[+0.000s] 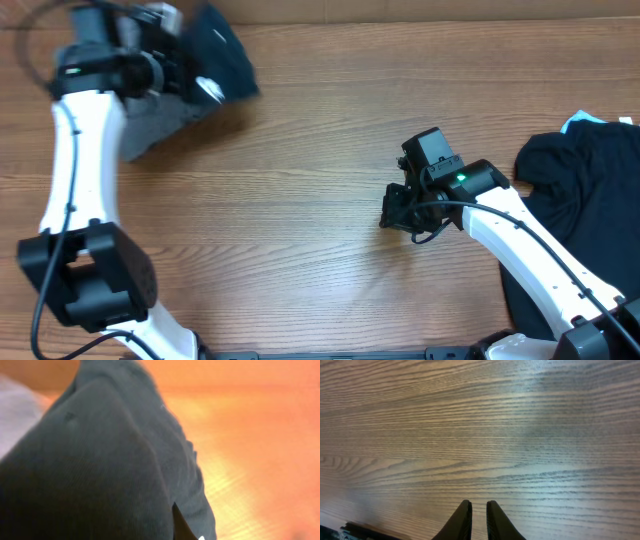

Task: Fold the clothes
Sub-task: 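Carry the folded shirt with the left gripper onto the grey pants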

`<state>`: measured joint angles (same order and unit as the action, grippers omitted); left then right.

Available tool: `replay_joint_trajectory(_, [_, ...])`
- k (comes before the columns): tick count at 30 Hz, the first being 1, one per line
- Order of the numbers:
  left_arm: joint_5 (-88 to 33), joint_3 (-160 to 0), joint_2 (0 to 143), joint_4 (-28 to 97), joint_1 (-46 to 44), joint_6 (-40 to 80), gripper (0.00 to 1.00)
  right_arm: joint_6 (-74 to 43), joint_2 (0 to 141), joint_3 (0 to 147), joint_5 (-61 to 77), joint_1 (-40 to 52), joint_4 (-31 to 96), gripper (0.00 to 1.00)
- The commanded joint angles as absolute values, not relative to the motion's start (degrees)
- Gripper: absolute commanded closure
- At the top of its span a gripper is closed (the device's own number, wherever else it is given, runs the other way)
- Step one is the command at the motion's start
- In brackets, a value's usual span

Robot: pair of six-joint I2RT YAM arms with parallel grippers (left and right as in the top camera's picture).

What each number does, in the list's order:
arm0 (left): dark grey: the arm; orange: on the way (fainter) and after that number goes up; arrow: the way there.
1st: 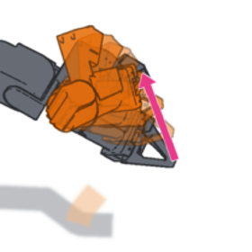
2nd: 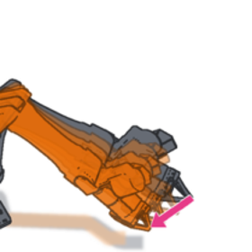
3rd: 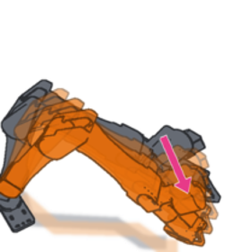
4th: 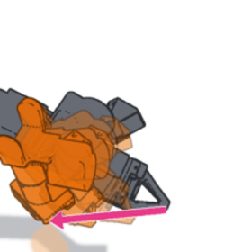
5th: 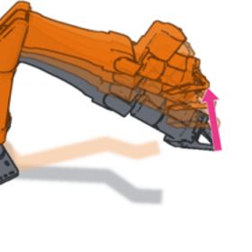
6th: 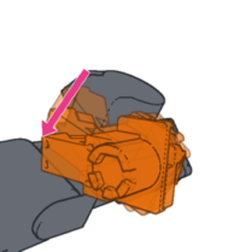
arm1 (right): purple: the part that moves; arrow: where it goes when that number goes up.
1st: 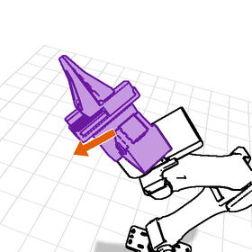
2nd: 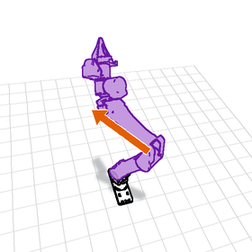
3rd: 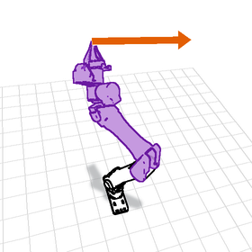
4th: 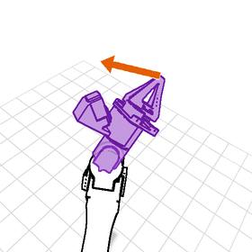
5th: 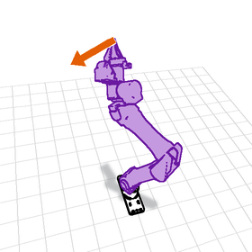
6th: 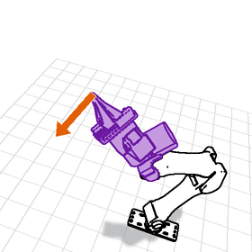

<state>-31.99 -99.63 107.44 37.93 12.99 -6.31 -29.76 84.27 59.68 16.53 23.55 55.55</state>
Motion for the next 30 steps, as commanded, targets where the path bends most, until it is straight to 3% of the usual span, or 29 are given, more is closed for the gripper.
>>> replay_joint_trajectory(1, [-30.94, -100.82, 108.62, 32.93, 20.36, -4.99, 0.96, -30.52, 83.59, 60.75, 16.80, 23.40, 56.42, 0.86])
replay_joint_trajectory(4, [-30.87, -100.82, 111.79, 29.93, 25.36, -4.99, 0.96, -30.76, 83.59, 60.75, 16.80, 23.40, 57.69, 0.86])
replay_joint_trajectory(5, [-30.76, -100.82, 113.95, 29.61, 27.16, -5.13, 0.78, -30.98, 83.59, 60.75, 16.80, 23.40, 58.08, 0.86])
replay_joint_trajectory(7, [-30.13, -100.82, 116.84, 29.89, 29.02, -5.06, 0.17, -31.46, 83.59, 60.75, 16.80, 23.40, 58.61, 0.86])
replay_joint_trajectory(8, [-29.26, -100.82, 118.39, 30.76, 30.02, -5.06, 0.00, -31.57, 83.57, 60.75, 16.80, 23.40, 58.83, 0.86])
replay_joint_trajectory(13, [-25.76, -100.88, 120.70, 36.47, 35.22, -4.27, 0.00, -31.57, 83.57, 60.75, 16.80, 23.40, 59.72, 0.86])
replay_joint_trajectory(21, [-34.22, -102.83, 112.07, 39.86, 43.40, 1.54, 0.00, -31.57, 83.57, 60.82, 16.80, 23.40, 59.57, 0.86])
replay_joint_trajectory(30, [-30.89, -102.80, 105.65, 44.31, 38.54, 1.50, 0.00, -31.31, 83.57, 60.84, 16.78, 23.40, 58.85, 0.86])
